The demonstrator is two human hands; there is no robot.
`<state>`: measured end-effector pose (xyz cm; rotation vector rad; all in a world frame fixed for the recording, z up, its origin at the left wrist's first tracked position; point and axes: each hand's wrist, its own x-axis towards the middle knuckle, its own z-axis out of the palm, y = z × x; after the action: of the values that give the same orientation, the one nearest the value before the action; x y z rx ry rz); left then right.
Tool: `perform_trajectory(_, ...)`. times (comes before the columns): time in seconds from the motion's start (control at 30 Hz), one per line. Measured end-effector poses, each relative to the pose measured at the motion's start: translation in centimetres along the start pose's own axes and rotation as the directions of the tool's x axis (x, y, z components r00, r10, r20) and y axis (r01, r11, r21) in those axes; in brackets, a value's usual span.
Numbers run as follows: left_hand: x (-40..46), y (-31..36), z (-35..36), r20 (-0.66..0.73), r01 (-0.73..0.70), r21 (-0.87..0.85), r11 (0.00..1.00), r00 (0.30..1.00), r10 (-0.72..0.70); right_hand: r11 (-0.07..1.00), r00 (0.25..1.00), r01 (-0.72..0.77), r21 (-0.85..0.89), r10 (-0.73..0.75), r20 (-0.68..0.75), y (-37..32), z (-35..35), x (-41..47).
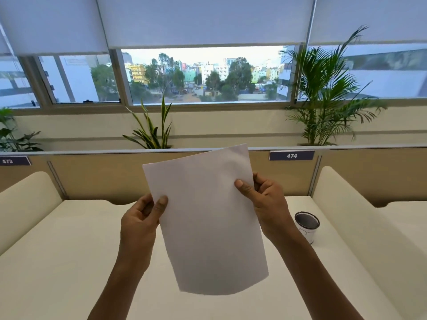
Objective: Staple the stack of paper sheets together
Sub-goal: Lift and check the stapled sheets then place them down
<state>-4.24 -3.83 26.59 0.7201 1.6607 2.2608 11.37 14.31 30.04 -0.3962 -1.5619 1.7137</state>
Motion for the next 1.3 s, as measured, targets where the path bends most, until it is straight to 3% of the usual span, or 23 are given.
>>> perform_trajectory(0.3,-1.7,3.3,2.1,-0.160,-0.092,-0.216,0.972,0.985,0.058,0.999,0.997,0.053,0.005,-0.053,-0.065,-2.6,-1.6,-1.1)
perform_trajectory(0.57,-2.3,4.4,3.7,-0.233,-0.131,-0.224,0.966,0.969,0.077,0.993,0.993,-0.066,0.098,0.075,-0.091,-3.6,-2.6,-1.4)
perform_trajectory(0.97,-2.4,3.7,4.2,-0.256,-0.120,-0.201,0.972,0.965,0.066,0.989,0.987,-0.089,0.118,0.103,-0.120,-3.5,-3.2,-1.5)
perform_trajectory(1.07,-2.1,3.2,4.2,-0.233,-0.090,-0.113,0.990,0.971,0.062,0.989,0.983,-0.085,0.124,0.103,-0.150,-3.3,-3.3,-1.5)
perform_trajectory(1.17,-1.8,2.4,4.9,-0.225,-0.039,0.164,0.986,0.971,0.076,0.989,0.974,-0.076,0.124,0.101,-0.202,-2.9,-3.2,-1.6)
perform_trajectory(1.23,-2.2,2.3,6.0,-0.167,-0.052,0.343,0.938,0.979,0.116,0.991,0.963,-0.064,0.116,0.092,-0.255,-2.4,-2.7,-1.7)
perform_trajectory(1.3,-2.9,2.6,7.8,-0.062,-0.089,0.389,0.917,0.990,0.123,0.995,0.952,-0.047,0.084,0.070,-0.297,-1.6,-2.0,-1.8)
